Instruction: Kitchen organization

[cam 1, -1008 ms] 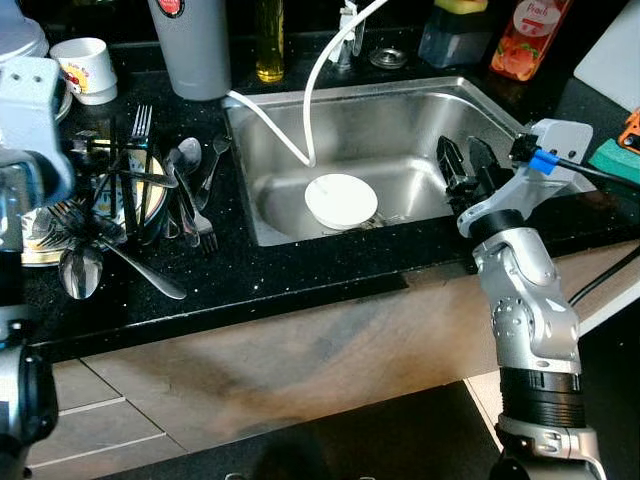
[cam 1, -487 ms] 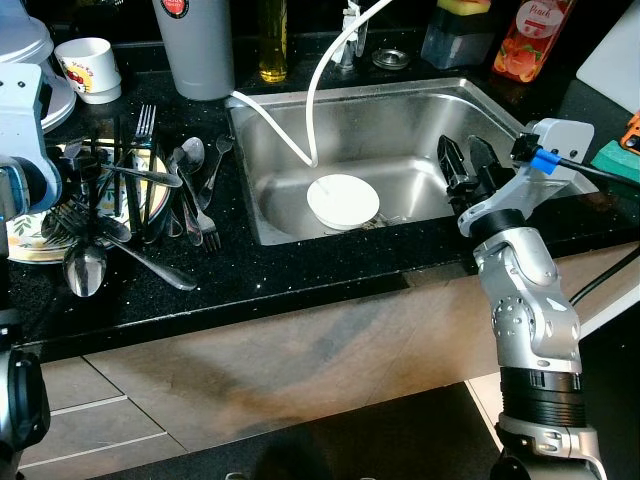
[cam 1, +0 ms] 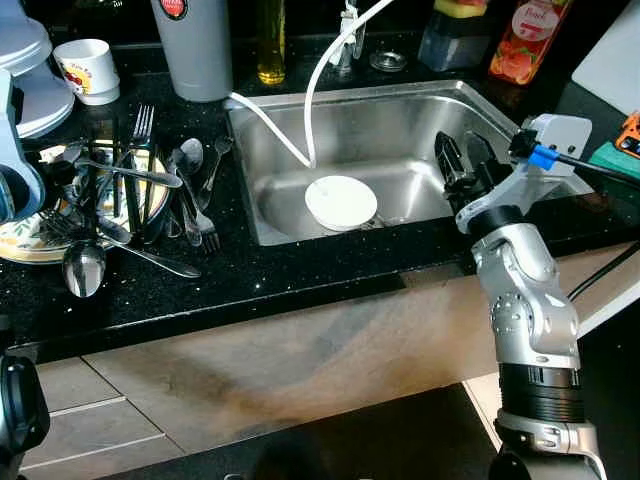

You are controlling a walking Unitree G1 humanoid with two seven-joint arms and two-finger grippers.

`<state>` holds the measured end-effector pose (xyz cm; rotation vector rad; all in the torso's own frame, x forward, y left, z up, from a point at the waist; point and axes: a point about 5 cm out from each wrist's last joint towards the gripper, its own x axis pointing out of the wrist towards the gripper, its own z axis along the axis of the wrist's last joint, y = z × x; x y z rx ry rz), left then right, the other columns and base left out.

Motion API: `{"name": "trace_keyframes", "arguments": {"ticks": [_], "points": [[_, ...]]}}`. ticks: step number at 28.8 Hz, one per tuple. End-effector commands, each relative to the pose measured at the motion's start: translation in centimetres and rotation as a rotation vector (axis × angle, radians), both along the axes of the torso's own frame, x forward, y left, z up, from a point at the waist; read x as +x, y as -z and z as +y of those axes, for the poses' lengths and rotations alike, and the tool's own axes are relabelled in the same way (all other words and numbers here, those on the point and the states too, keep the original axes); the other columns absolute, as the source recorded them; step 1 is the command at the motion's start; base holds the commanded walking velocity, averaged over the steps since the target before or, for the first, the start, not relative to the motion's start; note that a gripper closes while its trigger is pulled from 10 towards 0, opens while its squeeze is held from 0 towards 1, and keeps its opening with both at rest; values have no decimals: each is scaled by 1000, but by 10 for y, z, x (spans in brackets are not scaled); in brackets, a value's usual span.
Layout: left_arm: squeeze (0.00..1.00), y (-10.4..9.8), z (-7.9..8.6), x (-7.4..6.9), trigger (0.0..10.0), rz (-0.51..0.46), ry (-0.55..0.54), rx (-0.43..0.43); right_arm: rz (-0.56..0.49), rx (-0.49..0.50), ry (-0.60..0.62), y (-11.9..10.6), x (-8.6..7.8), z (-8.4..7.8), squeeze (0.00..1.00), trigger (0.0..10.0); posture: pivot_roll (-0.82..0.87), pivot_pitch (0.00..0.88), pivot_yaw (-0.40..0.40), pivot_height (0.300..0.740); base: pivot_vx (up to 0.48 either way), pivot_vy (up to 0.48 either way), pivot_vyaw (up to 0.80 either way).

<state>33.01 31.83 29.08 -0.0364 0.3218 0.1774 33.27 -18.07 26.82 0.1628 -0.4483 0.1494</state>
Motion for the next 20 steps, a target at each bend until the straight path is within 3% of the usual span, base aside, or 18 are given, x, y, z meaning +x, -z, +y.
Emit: {"name": "trace_keyframes", "arguments": {"ticks": [1,9,11,12,13,14,15,17,20], "points": [[0,27,-3,4,0,90,9,-42,-6,-1,1,0,0,-2,0,10000,104,107,-14,740,0,0,0],[0,26,-2,6,0,77,1,-38,-7,0,6,0,0,-3,0,10000,101,110,-13,740,0,0,0],[0,13,-5,9,0,-8,18,-44,-7,0,7,-1,0,-3,0,10000,101,112,-15,740,0,0,0],[0,5,-6,10,980,-51,22,-30,-7,0,7,-1,0,-4,0,10000,101,113,-16,740,0,0,0],[0,5,-6,10,980,-51,22,-30,-7,0,7,-1,0,-4,0,10000,101,113,-16,740,0,0,0],[0,-2,-6,10,9098,-87,22,-15,-7,0,7,-1,0,-4,0,10000,101,113,-16,740,0,0,0],[0,-9,-7,10,10000,-125,20,-5,-7,0,7,-1,0,-4,0,10000,101,115,-16,740,0,0,0],[0,-35,-12,9,10000,-245,47,37,-8,0,7,-1,0,-4,0,10000,102,115,-16,740,0,0,0],[0,-45,-18,8,10000,-276,76,57,-8,0,7,-1,0,-4,0,10000,102,115,-16,740,0,0,0]]}}
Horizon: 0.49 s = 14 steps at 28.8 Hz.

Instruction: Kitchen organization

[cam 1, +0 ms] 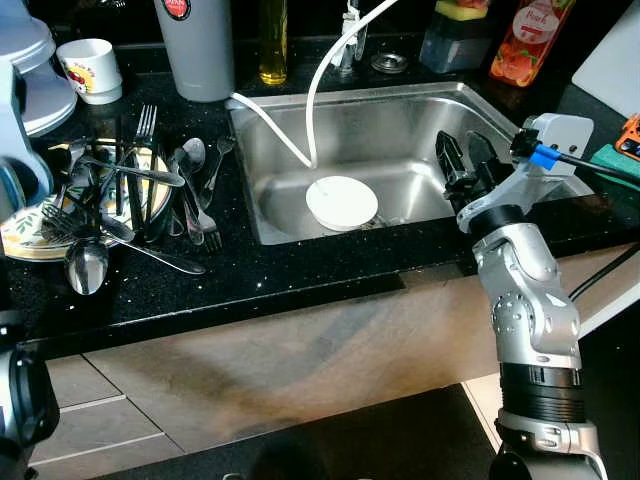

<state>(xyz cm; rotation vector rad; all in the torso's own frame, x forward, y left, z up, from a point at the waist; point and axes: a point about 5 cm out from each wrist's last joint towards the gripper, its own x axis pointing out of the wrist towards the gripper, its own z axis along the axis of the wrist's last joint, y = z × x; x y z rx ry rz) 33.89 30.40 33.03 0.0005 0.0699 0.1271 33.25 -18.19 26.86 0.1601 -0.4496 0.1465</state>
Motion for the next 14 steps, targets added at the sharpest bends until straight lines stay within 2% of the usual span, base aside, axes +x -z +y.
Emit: {"name": "trace_keyframes", "arguments": {"ticks": [1,2,8,9,11,12,14], "points": [[0,-7,-6,-1,10000,-28,37,15,-7,2,4,0,0,-3,0,10000,102,115,-16,740,0,0,0],[1000,-7,-9,-1,10000,-14,44,18,-7,2,4,0,0,-3,0,10000,102,115,-16,740,0,0,0],[1000,8,-6,0,10000,90,9,-3,-6,6,5,0,0,-2,0,10000,107,117,-10,740,0,0,0],[541,14,-6,-1,10000,134,2,-6,-6,6,6,1,0,-2,0,10000,107,118,-10,740,0,0,0],[541,18,-5,-1,10000,164,-3,-8,-5,6,7,1,0,-2,0,10000,107,118,-10,740,0,0,0],[0,23,-3,-2,10000,193,-17,1,-5,6,7,1,0,-3,0,10000,107,118,-10,740,0,0,0],[0,34,1,-1,10000,238,-36,-8,-5,7,7,0,1,-3,0,10000,112,120,-13,740,0,0,0]]}}
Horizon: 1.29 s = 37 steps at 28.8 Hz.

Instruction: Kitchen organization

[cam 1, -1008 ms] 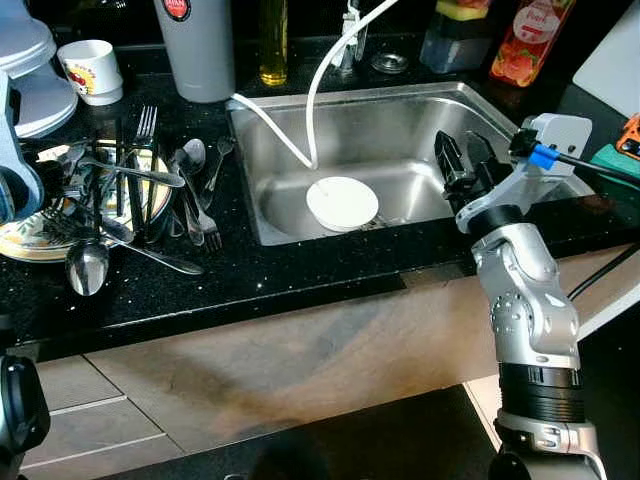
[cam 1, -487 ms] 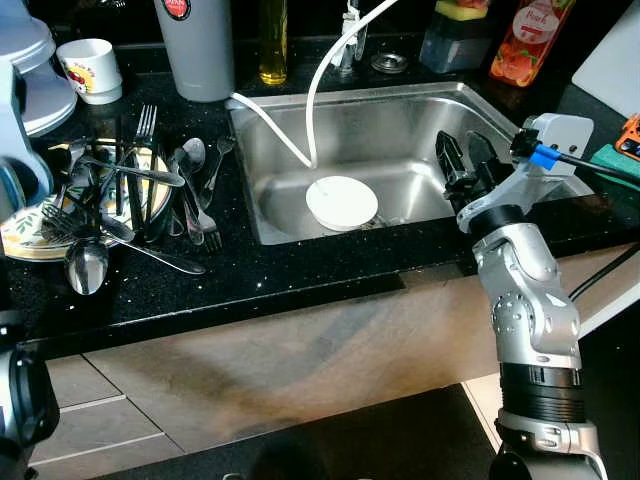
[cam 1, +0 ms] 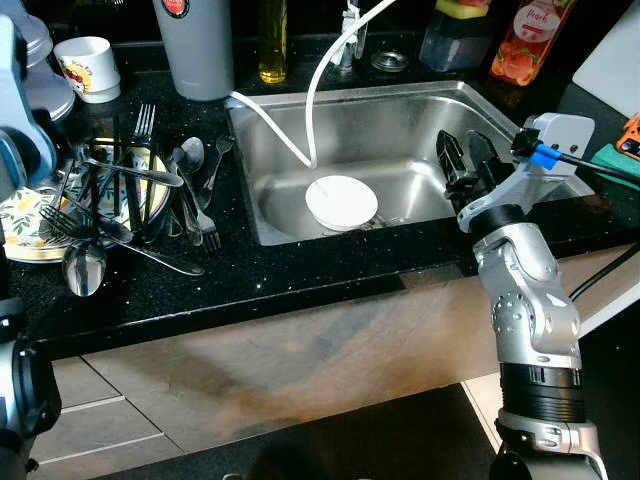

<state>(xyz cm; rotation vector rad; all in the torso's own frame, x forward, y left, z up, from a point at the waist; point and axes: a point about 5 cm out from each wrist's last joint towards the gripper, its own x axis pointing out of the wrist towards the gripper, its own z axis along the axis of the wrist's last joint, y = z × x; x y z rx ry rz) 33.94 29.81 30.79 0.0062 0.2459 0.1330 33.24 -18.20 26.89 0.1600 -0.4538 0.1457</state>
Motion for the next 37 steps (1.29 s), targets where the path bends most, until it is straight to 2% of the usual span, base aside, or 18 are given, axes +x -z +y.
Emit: {"name": "trace_keyframes", "arguments": {"ticks": [1,8,14,15,16,19,22,24,25,26,27,28,29,30,31,33,34,37], "points": [[0,11,7,-1,10000,62,-29,0,-1,6,5,1,1,-3,0,10000,112,120,-13,740,0,0,0],[0,21,8,-1,10000,96,-29,-23,-4,8,4,0,1,-2,0,10000,111,120,-12,740,0,0,0],[0,36,9,1,10000,151,-12,-95,-1,9,6,1,0,-3,0,10000,106,122,-11,740,0,0,0],[0,40,9,1,7216,162,-11,-102,-1,9,6,1,0,-3,0,10000,106,122,-12,740,0,0,0],[0,45,10,1,0,177,-16,-107,-2,8,6,1,0,-3,0,10000,106,122,-12,740,0,0,0],[0,54,14,2,0,202,-33,-86,-3,6,6,0,1,-2,0,10000,106,122,-12,740,0,0,0],[0,50,13,2,0,175,-31,-65,-2,3,9,0,0,-4,0,10000,97,125,-15,740,0,0,0],[0,38,11,4,0,106,-25,-45,-2,3,9,0,0,-4,0,10000,97,125,-17,740,0,0,0],[0,28,10,5,0,45,-24,3,-2,3,8,0,0,-4,0,10000,97,125,-17,740,0,0,0],[0,19,8,5,471,-13,-26,42,-2,2,7,0,0,-4,0,10000,97,125,-17,740,0,0,0],[0,19,8,5,471,-13,-26,42,-2,2,7,0,0,-4,0,10000,97,125,-17,740,0,0,0],[0,9,7,5,10000,-65,-33,68,-2,2,6,0,0,-3,0,10000,97,125,-17,740,0,0,0],[0,-2,5,4,10000,-126,-44,112,-2,2,5,0,0,-3,0,10000,98,123,-19,740,0,0,0],[0,-13,2,3,10000,-182,-35,112,-3,2,5,0,0,-3,0,10000,98,123,-19,740,0,0,0],[0,-13,2,3,10000,-182,-35,112,-3,2,5,0,0,-3,0,10000,98,123,-19,740,0,0,0],[0,-35,-4,0,10000,-294,6,92,-3,1,4,0,0,-3,0,10000,98,123,-19,740,0,0,0],[0,-35,-4,0,10000,-294,6,92,-3,1,4,0,0,-3,0,10000,98,123,-19,740,0,0,0],[0,-58,-22,-3,10000,-387,119,21,-4,0,4,0,1,-2,0,10000,96,112,-13,740,0,0,0]]}}
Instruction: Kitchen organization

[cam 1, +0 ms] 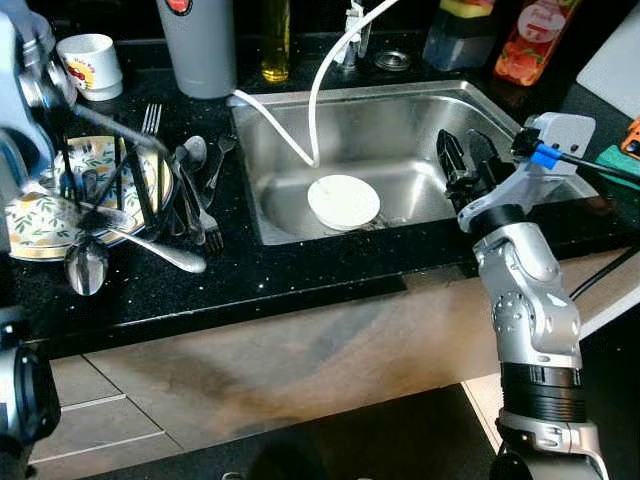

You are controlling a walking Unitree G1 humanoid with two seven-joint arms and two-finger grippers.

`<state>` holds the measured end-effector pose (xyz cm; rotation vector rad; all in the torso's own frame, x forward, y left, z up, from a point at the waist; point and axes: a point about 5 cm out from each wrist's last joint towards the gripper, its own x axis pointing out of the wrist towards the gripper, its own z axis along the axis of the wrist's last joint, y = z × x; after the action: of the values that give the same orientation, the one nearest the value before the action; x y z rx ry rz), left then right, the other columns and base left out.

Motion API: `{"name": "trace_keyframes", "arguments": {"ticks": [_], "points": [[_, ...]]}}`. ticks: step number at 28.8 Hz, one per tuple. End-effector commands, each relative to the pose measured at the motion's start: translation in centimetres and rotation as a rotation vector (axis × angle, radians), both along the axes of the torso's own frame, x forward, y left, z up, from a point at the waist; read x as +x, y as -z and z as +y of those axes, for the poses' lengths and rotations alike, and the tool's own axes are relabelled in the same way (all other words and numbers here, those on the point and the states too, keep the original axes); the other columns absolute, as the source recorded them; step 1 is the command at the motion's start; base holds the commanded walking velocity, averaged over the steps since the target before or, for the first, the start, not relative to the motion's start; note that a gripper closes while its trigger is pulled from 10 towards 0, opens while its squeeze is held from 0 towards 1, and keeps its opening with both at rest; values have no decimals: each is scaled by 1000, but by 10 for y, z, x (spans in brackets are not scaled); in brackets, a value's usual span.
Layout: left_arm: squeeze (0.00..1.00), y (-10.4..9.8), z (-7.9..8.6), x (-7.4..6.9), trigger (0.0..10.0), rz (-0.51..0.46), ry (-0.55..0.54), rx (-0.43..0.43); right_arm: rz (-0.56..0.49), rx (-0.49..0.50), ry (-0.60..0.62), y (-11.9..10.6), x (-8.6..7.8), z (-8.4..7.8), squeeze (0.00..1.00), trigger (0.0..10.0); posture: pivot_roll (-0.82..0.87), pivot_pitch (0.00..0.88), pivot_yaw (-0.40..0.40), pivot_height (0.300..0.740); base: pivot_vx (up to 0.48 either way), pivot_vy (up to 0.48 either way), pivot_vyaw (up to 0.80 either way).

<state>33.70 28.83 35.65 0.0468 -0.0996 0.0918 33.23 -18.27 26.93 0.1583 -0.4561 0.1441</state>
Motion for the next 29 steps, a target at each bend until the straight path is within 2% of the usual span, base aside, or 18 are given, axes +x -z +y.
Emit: {"name": "trace_keyframes", "arguments": {"ticks": [1,3,6,10,13,15,17,19,22,23,26,27,29], "points": [[0,-9,-12,-1,10000,-42,77,-26,-2,1,2,0,1,-2,0,10000,96,112,-13,740,0,0,0],[0,-13,-22,1,10000,-61,125,-38,-4,2,3,0,1,-2,0,10000,95,110,-11,740,0,0,0],[0,-8,-30,10,10000,-65,124,-19,-8,2,5,-1,1,-1,0,10000,85,98,-1,740,0,0,0],[0,-6,-31,14,10000,-80,77,32,-15,1,14,-2,0,-3,0,10000,78,94,3,740,0,0,0],[0,-5,-32,14,10000,-90,59,66,-17,1,20,-2,-1,-5,0,10000,78,94,3,740,0,0,0],[0,-6,-32,13,10000,-121,14,129,-14,0,24,-1,-2,-6,0,10000,79,86,3,740,0,0,0],[0,-8,-31,12,10000,-141,-6,136,-13,-1,25,-1,-2,-7,0,10000,79,85,2,740,0,0,0],[0,-12,-30,10,10000,-170,-25,132,-13,-1,23,-1,-1,-6,0,10000,80,82,-2,740,0,0,0],[0,-36,-34,3,10000,-313,-9,83,-20,-2,13,-3,1,-4,0,10000,81,80,-11,740,0,0,0],[0,-36,-34,3,10000,-313,-9,83,-20,-2,13,-3,1,-4,0,10000,81,80,-11,740,0,0,0],[0,-54,-48,2,10000,-406,59,28,-23,-3,11,-5,2,-3,0,10000,76,81,-11,740,0,0,0],[0,-54,-48,2,10000,-406,59,28,-23,-3,11,-5,2,-3,0,10000,76,81,-11,740,0,0,0],[0,-62,-63,6,10000,-442,135,-46,-24,-2,13,-5,2,-4,0,10000,74,81,-11,740,0,0,0]]}}
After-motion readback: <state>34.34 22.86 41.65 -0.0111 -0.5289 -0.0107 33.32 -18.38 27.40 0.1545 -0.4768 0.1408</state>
